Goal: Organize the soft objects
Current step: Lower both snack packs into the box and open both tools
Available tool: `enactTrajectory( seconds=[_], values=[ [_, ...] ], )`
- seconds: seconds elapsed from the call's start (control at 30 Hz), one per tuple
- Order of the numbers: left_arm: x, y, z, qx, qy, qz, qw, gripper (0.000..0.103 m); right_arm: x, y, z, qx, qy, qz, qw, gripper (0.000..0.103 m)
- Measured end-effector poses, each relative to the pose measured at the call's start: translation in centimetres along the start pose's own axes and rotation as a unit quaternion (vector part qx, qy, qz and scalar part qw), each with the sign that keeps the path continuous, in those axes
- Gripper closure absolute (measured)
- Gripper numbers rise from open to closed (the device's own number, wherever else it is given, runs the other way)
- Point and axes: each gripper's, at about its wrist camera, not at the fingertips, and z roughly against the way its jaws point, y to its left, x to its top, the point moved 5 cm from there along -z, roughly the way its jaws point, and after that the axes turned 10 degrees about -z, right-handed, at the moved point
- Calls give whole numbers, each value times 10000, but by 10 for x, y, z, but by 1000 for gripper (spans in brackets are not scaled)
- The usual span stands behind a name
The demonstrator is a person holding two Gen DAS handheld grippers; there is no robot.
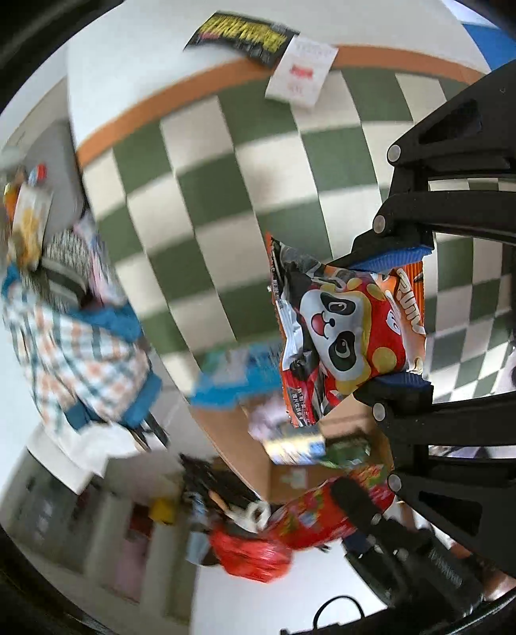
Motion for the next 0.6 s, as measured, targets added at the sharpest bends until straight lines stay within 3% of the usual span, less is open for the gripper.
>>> enactTrajectory(
  seconds=[0.27, 0.6],
  values=[
    [-44, 56, -45, 17, 407, 545, 9977, 61, -32, 84, -32, -208, 187, 753, 9968, 59],
    [-71, 75, -95, -404, 892, 885, 9913, 61, -11, 135, -92, -914, 310, 1280, 9871, 59]
  ],
)
